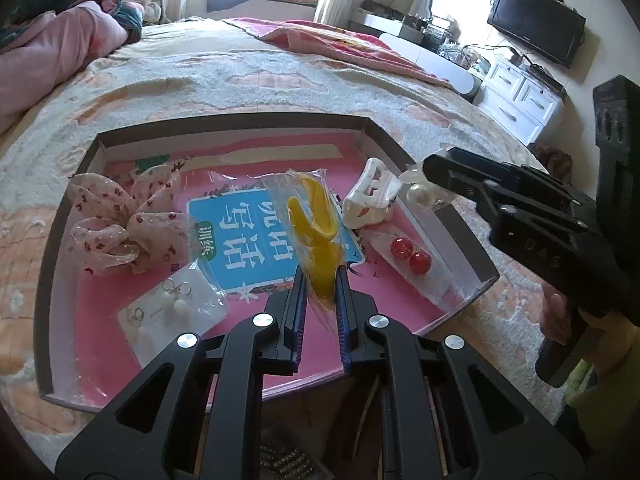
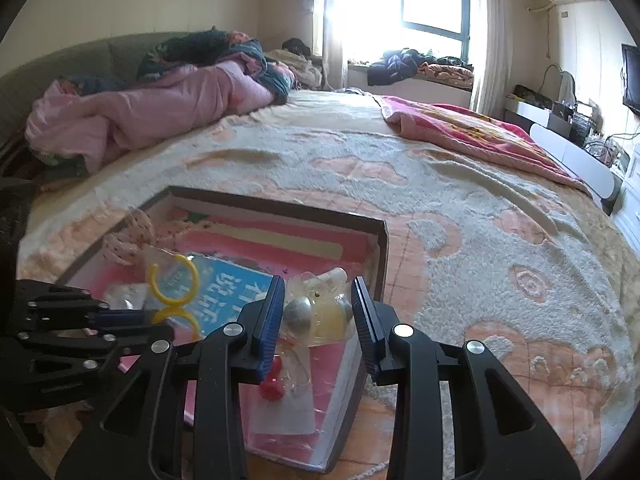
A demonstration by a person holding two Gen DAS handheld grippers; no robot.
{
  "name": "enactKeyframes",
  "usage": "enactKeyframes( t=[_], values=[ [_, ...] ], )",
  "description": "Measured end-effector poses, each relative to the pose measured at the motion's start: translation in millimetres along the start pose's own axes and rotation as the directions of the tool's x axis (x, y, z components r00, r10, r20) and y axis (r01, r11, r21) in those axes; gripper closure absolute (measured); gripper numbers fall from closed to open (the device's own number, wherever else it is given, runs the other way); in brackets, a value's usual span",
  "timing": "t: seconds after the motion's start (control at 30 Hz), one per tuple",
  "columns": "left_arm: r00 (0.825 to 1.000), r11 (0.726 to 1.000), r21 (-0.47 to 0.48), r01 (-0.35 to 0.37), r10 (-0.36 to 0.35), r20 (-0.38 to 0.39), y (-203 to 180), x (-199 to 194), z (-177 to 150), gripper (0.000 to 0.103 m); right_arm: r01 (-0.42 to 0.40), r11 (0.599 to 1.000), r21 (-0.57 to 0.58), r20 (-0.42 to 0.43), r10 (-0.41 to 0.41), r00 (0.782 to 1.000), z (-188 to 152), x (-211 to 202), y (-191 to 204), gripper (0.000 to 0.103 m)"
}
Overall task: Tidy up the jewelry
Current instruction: 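Carry the bangle bag into the tray with the left tool while the right carries the pearl bag in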
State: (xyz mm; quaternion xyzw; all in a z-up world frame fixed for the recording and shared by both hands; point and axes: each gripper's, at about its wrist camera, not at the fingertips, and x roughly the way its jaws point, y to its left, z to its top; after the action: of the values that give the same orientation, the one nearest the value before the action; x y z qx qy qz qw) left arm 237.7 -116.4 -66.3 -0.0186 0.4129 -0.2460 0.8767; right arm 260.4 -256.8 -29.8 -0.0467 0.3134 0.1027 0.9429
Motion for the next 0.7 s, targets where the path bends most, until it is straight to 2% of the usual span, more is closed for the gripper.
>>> enactKeyframes(
  t=[0.17,0.5,0.63,0.7],
  values=[
    [1.000,1.000,0.001,0.000,0.000,-0.001,-1,1,-1,0.095,0.032,0.999,-0.013,-0.011,-0.032,0.999,-4,7,0,0.070],
    [1.000,1.000,-0.003,-0.002,0.002,-0.003,0,1,-3,0.095,0.018,0.998,0.055,-0.020,-0.017,1.000,-7,9,-11,0.070],
    [1.000,1.000,-0.003,-0.004,0.004,-0.003,0,2,-3,0.095,0.005,0.997,0.080,-0.001,-0.005,1.000,-8,3,-14,0.058],
    [1.000,1.000,-0.003,-0.005,0.005,-0.003,0,2,-3,0.095,0.005,0.996,0.085,0.002,-0.005,1.000,-9,0,-14,0.056]
  ],
)
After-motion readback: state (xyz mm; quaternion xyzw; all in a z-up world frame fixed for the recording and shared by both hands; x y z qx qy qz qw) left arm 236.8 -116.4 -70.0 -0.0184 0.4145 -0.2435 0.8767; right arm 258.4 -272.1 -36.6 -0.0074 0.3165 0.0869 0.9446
